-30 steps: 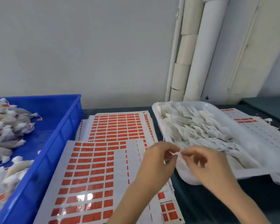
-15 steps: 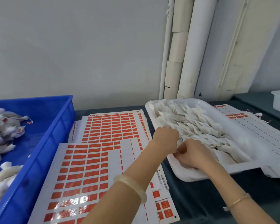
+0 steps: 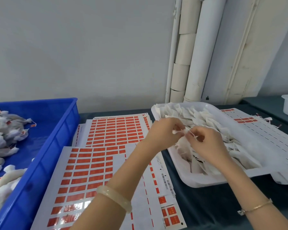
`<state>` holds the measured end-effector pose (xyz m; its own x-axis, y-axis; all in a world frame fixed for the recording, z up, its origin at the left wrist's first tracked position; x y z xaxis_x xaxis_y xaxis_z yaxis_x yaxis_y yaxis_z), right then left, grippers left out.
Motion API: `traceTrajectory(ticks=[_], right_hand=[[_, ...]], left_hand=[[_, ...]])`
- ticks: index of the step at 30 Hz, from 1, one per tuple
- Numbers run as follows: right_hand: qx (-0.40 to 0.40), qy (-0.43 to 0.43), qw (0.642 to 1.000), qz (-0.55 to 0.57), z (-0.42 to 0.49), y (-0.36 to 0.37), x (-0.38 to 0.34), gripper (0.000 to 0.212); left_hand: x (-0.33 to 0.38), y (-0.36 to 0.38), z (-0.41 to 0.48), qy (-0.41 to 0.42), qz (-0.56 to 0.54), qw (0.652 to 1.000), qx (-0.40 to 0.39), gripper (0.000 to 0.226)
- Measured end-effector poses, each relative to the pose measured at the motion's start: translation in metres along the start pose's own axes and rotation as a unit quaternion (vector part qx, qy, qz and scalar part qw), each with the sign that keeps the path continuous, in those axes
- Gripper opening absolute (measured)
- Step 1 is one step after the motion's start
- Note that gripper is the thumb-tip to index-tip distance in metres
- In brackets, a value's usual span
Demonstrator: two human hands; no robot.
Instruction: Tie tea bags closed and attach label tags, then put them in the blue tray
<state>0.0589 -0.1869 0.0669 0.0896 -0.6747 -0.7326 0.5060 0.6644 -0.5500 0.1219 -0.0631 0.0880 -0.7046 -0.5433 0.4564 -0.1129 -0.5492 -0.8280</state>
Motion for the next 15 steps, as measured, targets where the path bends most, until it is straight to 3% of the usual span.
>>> traceTrajectory(ticks=[6, 11, 15], right_hand=[[-0.032, -0.059, 0.974, 0.216, -0.007, 0.01, -0.062, 0.012], [-0.143, 0.001, 0.942, 0.304, -0.02, 0.074, -0.078, 0.012], [-0.173, 0.099, 0.934, 0.295, -0.036, 0.15, -0.051, 0.011]], left_hand=[[-0.021, -0.058, -0.042, 0.013, -0.04, 0.987, 0.156, 0.009], [-0.068, -0.07, -0.091, -0.061, -0.222, 0.963, 0.137, 0.021], [-0.122, -0.038, -0.126, -0.182, -0.227, 0.947, 0.136, 0.02]])
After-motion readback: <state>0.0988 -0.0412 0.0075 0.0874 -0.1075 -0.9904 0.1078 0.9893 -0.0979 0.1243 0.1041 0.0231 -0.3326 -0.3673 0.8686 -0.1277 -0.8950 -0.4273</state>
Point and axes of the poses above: each hand's wrist, its own z-axis towards the middle knuckle, its own y-axis out of the palm, x = y × z, the point moved 6 cm from there along z, towards the middle knuckle, and after that the axes turned 7 degrees about z, right-handed, at the moved point
